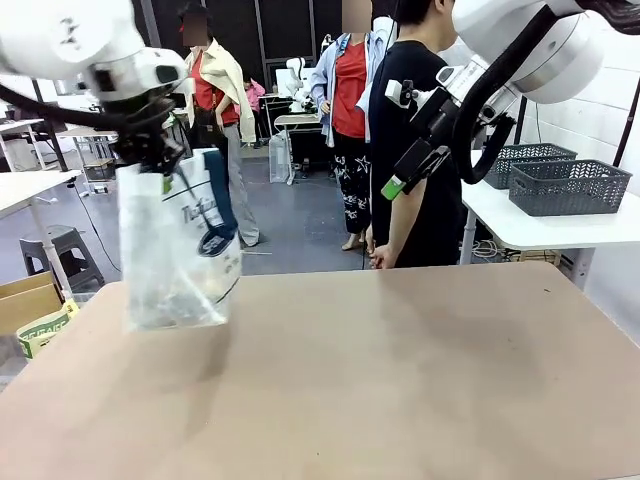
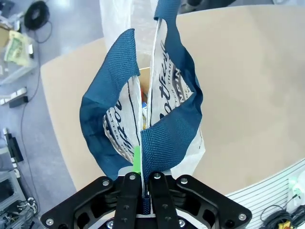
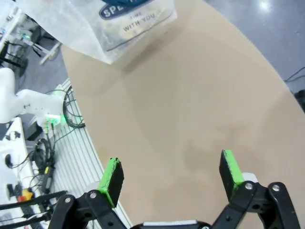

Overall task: Transfer purchased items from the store into the shopping bag.
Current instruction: Move the Reusable shopping bag to the right side of the table.

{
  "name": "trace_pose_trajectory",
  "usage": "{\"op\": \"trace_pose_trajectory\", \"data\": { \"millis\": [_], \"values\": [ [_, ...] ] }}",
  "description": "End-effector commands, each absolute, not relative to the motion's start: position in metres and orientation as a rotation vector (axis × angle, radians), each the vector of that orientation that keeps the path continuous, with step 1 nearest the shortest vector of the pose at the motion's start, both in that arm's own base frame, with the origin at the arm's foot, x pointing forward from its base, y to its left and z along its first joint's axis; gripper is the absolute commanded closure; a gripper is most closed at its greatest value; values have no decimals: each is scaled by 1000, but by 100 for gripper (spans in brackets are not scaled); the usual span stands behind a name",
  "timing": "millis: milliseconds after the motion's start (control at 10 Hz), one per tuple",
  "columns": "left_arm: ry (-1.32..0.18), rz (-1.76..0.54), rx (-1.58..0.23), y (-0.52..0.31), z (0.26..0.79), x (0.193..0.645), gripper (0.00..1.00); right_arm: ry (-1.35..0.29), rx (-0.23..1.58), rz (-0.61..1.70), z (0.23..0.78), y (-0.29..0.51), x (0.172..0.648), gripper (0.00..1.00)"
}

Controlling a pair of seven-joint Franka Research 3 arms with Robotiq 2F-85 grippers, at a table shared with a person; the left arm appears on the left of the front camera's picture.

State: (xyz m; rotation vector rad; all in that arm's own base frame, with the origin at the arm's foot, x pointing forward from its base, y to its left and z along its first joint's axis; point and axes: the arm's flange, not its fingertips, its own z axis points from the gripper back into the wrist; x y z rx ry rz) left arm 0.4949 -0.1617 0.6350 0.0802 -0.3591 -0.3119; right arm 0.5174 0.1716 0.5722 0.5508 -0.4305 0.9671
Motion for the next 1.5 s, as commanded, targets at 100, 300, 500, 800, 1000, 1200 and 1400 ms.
{"op": "trace_pose_trajectory", "data": {
  "millis": [100,300,500,800,1000,1200,1400],
  "values": [
    [-455,-333,133,-121,625,461,100,-424,570,952,574,173,516,0],
    [-494,-334,111,-124,615,456,100,-424,570,952,574,173,516,0],
    [-409,-313,116,-123,618,465,100,-424,570,952,574,173,516,0],
    [-409,-313,116,-123,618,465,100,-424,570,952,574,173,516,0],
    [-412,-321,128,-116,603,463,100,-424,570,952,574,173,516,0],
    [-450,-293,160,-89,603,462,100,-424,570,952,574,173,516,0],
    [-471,-276,187,-55,598,467,100,-424,570,952,574,173,516,0]
  ]
}}
